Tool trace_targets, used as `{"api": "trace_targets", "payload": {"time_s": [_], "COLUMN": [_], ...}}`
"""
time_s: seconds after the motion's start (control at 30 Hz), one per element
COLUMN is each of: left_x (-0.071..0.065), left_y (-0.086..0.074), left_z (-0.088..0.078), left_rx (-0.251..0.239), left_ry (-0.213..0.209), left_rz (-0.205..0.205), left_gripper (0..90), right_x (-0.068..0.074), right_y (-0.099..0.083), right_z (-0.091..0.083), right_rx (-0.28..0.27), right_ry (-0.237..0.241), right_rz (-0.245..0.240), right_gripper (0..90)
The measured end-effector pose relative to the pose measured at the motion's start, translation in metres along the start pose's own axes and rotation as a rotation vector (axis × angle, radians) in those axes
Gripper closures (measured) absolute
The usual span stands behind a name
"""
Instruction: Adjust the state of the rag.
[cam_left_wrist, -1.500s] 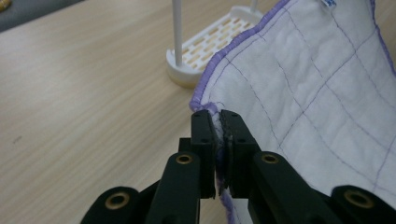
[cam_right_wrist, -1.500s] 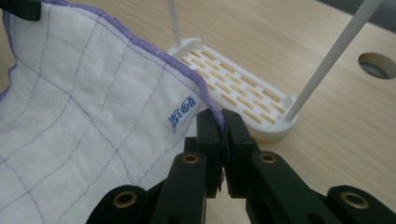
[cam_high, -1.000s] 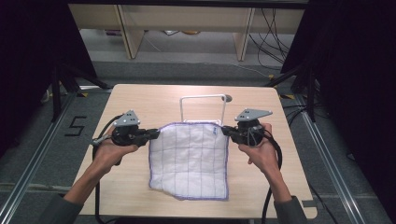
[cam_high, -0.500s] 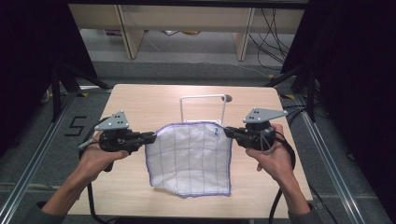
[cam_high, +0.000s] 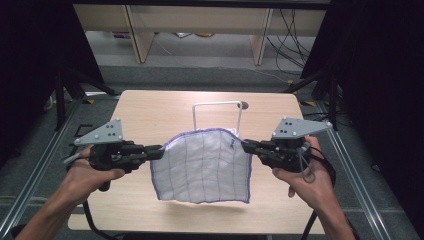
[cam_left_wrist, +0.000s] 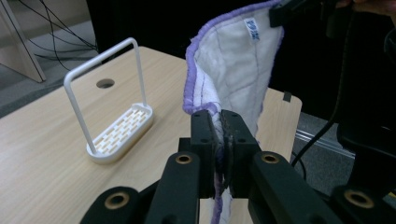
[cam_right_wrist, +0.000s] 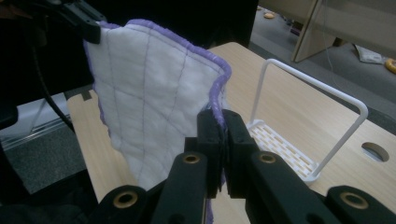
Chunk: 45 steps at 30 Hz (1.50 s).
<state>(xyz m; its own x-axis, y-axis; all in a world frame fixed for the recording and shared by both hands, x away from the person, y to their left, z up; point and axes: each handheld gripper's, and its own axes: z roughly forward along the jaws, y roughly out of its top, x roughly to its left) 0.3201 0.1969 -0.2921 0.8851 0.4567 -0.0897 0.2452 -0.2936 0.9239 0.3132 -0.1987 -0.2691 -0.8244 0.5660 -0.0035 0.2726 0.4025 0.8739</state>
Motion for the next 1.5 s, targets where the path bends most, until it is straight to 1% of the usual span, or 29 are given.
{"api": "trace_targets", "payload": {"time_s": [0.1,0.13,0.2,0.23,0.27,0.3,0.37,0.4,0.43,0.47,0.5,0.53,0.57,0.67,0.73,0.9,0.93,1.0,1.03,1.1,1.13,1.17,1.2,1.23,1.27,1.3,1.37,1.43,1.5], "left_x": [0.000,0.003,0.012,0.018,0.030,0.030,0.046,0.056,0.068,0.074,0.081,0.081,0.087,0.101,0.110,0.107,0.103,0.096,0.090,0.086,0.079,0.079,0.070,0.067,0.067,0.061,0.058,0.051,0.048], "left_y": [0.003,0.004,0.003,0.000,-0.007,-0.007,-0.019,-0.028,-0.041,-0.049,-0.057,-0.057,-0.062,-0.075,-0.080,-0.086,-0.088,-0.094,-0.100,-0.105,-0.113,-0.113,-0.121,-0.124,-0.124,-0.130,-0.133,-0.145,-0.150], "left_z": [0.000,0.003,0.013,0.020,0.036,0.036,0.057,0.070,0.088,0.096,0.106,0.106,0.112,0.125,0.127,0.117,0.114,0.108,0.105,0.104,0.102,0.102,0.101,0.101,0.101,0.100,0.100,0.098,0.097], "left_rx": [0.012,0.009,0.039,0.057,0.088,0.088,0.114,0.125,0.141,0.154,0.160,0.160,0.163,0.153,0.132,0.118,0.105,0.103,0.110,0.114,0.118,0.118,0.119,0.117,0.117,0.133,0.131,0.153,0.153], "left_ry": [0.003,0.002,0.010,0.020,0.029,0.029,0.046,0.066,0.089,0.097,0.118,0.118,0.123,0.166,0.174,0.160,0.151,0.141,0.126,0.125,0.123,0.123,0.104,0.105,0.105,0.100,0.095,0.079,0.074], "left_rz": [-0.001,-0.015,-0.028,-0.039,-0.067,-0.067,-0.096,-0.105,-0.127,-0.131,-0.137,-0.137,-0.141,-0.152,-0.155,-0.150,-0.138,-0.124,-0.119,-0.112,-0.098,-0.098,-0.095,-0.082,-0.082,-0.065,-0.063,-0.052,-0.048], "left_gripper": [83.7,83.7,83.7,83.7,83.7,83.6,83.7,83.6,83.6,83.7,83.7,83.6,83.6,83.6,83.5,83.3,83.3,83.2,83.2,83.1,83.1,83.1,83.1,83.1,83.1,83.1,83.1,82.9,82.8], "right_x": [0.000,-0.002,-0.010,-0.015,-0.031,-0.031,-0.047,-0.053,-0.069,-0.076,-0.082,-0.082,-0.087,-0.097,-0.100,-0.098,-0.095,-0.091,-0.086,-0.083,-0.079,-0.079,-0.073,-0.067,-0.067,-0.063,-0.060,-0.052,-0.051], "right_y": [0.000,-0.001,-0.005,-0.007,-0.015,-0.015,-0.025,-0.028,-0.040,-0.045,-0.051,-0.051,-0.057,-0.066,-0.069,-0.073,-0.075,-0.079,-0.089,-0.092,-0.104,-0.104,-0.112,-0.115,-0.115,-0.122,-0.124,-0.133,-0.135], "right_z": [-0.002,-0.002,0.006,0.011,0.026,0.026,0.046,0.053,0.076,0.084,0.093,0.093,0.103,0.120,0.124,0.118,0.116,0.110,0.105,0.104,0.102,0.102,0.101,0.101,0.101,0.101,0.102,0.102,0.101], "right_rx": [0.001,0.017,0.032,0.060,0.092,0.092,0.122,0.147,0.192,0.191,0.210,0.210,0.222,0.227,0.233,0.226,0.217,0.230,0.221,0.224,0.211,0.211,0.215,0.223,0.223,0.226,0.234,0.229,0.223], "right_ry": [-0.012,-0.008,-0.007,-0.010,-0.028,-0.028,-0.043,-0.038,-0.064,-0.072,-0.081,-0.081,-0.094,-0.120,-0.124,-0.126,-0.123,-0.118,-0.112,-0.112,-0.090,-0.090,-0.083,-0.073,-0.073,-0.070,-0.059,-0.041,-0.036], "right_rz": [0.003,0.004,0.037,0.053,0.079,0.079,0.122,0.138,0.176,0.165,0.182,0.182,0.202,0.212,0.202,0.182,0.192,0.171,0.173,0.190,0.171,0.171,0.172,0.193,0.193,0.158,0.165,0.141,0.138], "right_gripper": [87.6,87.6,87.6,87.6,87.6,87.6,87.6,87.6,87.6,87.6,87.6,87.6,87.6,87.6,87.6,87.6,87.5,87.5,87.5,87.4,87.4,87.4,87.4,87.4,87.4,87.3,87.3,87.1,87.1]}}
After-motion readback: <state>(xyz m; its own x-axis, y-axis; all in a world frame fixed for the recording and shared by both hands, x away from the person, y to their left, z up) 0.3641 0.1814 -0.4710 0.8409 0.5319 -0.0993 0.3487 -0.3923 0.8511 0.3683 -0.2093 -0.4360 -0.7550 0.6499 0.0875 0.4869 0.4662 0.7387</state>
